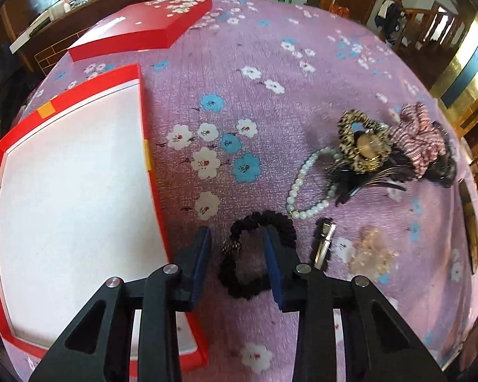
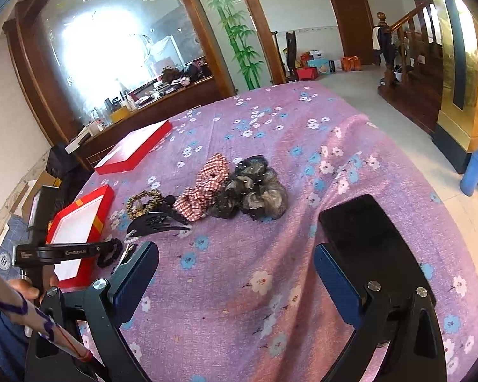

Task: Organize jewelry
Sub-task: 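Grasp the black beaded bracelet with the left tool while the right tool grasps the black sheer scrunchie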

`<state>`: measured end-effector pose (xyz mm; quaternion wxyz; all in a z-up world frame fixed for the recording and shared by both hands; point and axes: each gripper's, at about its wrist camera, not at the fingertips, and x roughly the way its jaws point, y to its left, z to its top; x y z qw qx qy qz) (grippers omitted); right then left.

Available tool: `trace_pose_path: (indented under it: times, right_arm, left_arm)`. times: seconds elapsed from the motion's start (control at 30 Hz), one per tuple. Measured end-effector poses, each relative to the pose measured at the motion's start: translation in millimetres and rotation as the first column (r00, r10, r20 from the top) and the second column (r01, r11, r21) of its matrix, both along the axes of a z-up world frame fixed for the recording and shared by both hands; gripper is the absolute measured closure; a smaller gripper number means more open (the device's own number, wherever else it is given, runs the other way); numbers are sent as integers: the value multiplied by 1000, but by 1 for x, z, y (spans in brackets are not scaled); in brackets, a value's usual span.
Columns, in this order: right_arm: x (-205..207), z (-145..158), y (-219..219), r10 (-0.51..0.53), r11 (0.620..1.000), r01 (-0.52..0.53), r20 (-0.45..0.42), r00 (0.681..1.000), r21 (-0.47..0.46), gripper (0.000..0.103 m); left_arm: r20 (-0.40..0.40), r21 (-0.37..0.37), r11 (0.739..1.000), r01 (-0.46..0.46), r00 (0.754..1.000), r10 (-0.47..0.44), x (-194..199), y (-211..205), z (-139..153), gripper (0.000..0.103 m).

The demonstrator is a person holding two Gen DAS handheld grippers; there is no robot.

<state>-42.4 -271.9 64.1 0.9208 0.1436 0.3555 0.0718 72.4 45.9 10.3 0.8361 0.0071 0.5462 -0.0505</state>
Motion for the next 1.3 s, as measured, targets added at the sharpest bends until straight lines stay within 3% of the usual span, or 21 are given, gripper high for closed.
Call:
trace_pose_path:
  times: [0.03, 0.07, 0.1, 0.27, 0.33, 0.53, 0.63, 0.73, 0.8, 0.87, 1.1, 1.3]
  right_arm:
    - [1, 0, -1, -3, 1000, 3, -3, 1000, -1, 3]
    - [3, 1, -2, -6, 1000, 6, -6, 1000, -1, 3]
    - [5, 1, -4, -11, 1000, 11, -11, 1000, -3, 3]
    - [27, 7, -16, -88, 996, 86, -51, 995, -39, 3]
    - [40, 6, -21, -107, 993, 104, -80, 991, -47, 3]
    - [96, -8, -14, -85, 996, 81, -169, 982, -33, 4]
    - [118, -23, -1, -90, 993, 72, -206, 974, -96, 6]
    - [135, -40, 14, -63, 988, 25, -250, 966, -152, 25]
    - [138, -52, 23, -43, 981, -13, -286, 957, -192, 72]
    - [130, -50, 22, -56, 980, 3, -264, 963, -197, 79]
    - [80, -4, 3, -71, 989, 53, -125, 990, -140, 83]
    - [49, 35, 4, -27, 996, 23, -36, 999, -84, 83]
  left_arm:
    - [10, 17, 1000, 0, 1000, 0, 0, -3, -2, 77]
    - [23, 38, 999, 2, 1000, -3, 0, -6, -3, 89]
    - [29, 44, 999, 6, 1000, -7, -1, -7, -3, 91]
    - [86, 4, 999, 43, 995, -43, -27, -19, 5, 91]
    - [103, -46, 997, 58, 993, -53, -39, -23, 11, 91]
    - [155, -108, 989, 97, 985, -79, -61, -35, 31, 91]
    - [170, -116, 988, 103, 982, -82, -69, -36, 37, 91]
    - [180, -118, 988, 102, 980, -80, -78, -36, 41, 91]
    - [181, -116, 988, 99, 980, -77, -81, -34, 40, 91]
    - [185, -114, 989, 95, 980, -73, -82, -31, 41, 91]
    - [207, -147, 986, 85, 977, -53, -84, -21, 51, 91]
    - [242, -159, 984, 78, 970, -37, -93, -14, 68, 91]
